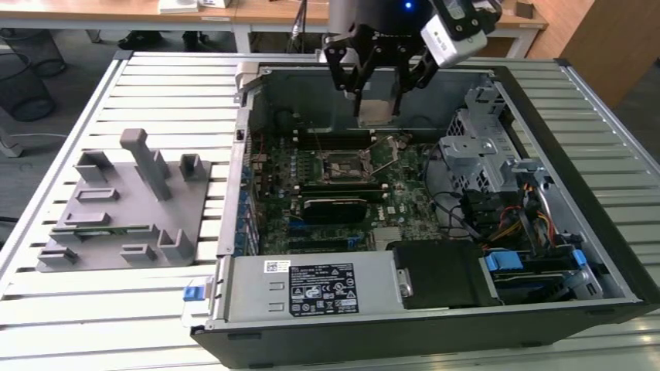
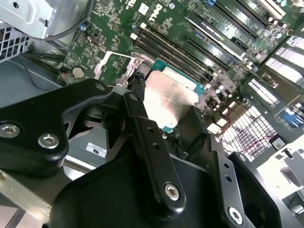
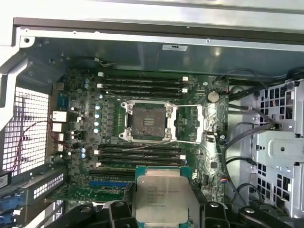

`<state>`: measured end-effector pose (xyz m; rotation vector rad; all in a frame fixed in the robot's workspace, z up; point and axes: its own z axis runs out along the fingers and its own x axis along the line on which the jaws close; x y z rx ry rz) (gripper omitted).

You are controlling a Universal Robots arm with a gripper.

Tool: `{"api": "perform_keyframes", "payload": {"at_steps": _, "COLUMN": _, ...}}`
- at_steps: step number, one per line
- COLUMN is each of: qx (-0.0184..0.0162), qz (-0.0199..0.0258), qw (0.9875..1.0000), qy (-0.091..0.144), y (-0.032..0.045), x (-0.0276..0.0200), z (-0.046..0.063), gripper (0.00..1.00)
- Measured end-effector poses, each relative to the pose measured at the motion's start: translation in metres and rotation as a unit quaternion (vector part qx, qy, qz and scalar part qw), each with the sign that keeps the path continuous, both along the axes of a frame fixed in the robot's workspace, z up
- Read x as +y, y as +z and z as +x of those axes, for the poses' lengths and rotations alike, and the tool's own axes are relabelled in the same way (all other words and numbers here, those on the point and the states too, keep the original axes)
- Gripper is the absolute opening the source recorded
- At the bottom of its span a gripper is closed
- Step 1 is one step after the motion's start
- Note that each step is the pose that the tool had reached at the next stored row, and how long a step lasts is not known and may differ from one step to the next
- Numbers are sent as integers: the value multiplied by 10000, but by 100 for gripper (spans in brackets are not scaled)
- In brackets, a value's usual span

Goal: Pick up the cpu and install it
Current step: 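Pick up the cpu and move it towards the insertion slot, then place the cpu into insertion slot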

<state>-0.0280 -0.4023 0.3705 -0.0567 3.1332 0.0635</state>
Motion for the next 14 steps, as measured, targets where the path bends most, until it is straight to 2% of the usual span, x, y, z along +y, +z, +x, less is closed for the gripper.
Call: {"api": "perform_keyframes", "payload": {"at_steps": 14, "qx": 0, "qz": 0, "qw": 10000, "qy": 0, "y": 0, "x": 0, "z": 167, "gripper": 53}}
